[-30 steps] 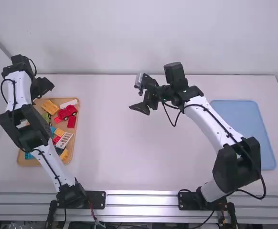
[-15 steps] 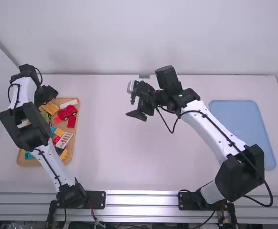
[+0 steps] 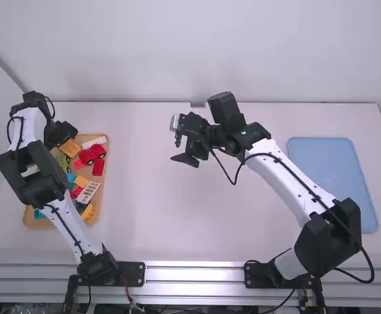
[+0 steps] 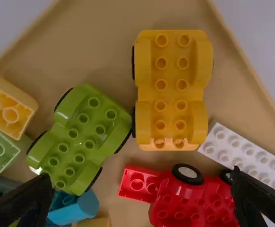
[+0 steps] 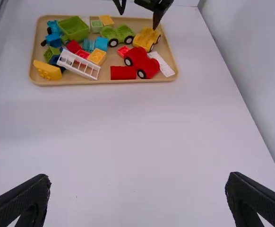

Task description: Assemble lego blocks to make yellow taxi

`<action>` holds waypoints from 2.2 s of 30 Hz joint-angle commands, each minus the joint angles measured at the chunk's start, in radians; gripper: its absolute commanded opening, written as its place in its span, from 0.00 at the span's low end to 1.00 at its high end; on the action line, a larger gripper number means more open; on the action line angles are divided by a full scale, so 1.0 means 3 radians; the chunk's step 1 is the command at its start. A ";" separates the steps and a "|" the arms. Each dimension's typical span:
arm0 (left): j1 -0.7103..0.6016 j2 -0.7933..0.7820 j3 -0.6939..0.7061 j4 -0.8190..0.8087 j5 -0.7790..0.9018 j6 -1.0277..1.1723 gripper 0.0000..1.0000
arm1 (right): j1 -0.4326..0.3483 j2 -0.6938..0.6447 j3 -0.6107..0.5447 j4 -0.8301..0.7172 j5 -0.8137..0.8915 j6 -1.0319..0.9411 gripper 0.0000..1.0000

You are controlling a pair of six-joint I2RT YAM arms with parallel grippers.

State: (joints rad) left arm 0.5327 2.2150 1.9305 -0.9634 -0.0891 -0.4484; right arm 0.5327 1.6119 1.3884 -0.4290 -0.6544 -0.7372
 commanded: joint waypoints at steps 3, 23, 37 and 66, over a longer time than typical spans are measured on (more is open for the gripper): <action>-0.0019 0.0036 -0.0024 0.0061 0.0010 0.0064 0.99 | -0.0008 -0.0043 0.0062 0.0004 0.0004 -0.0003 0.99; 0.0036 0.0038 -0.0045 0.0277 0.0116 0.0114 0.99 | -0.0010 -0.0043 0.0062 0.0005 0.0005 -0.0003 0.99; -0.0025 0.0043 -0.0117 0.0367 0.0150 0.0189 0.99 | -0.0005 -0.0043 0.0062 0.0005 0.0006 -0.0004 0.99; -0.0047 0.0048 -0.0451 0.1012 0.0159 0.0210 0.99 | 0.0184 0.0057 0.0062 0.0167 0.0370 -0.0001 0.99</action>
State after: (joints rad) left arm 0.5301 2.2154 1.8145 -0.6609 -0.0444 -0.3843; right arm 0.5804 1.6180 1.3884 -0.3817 -0.5739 -0.7403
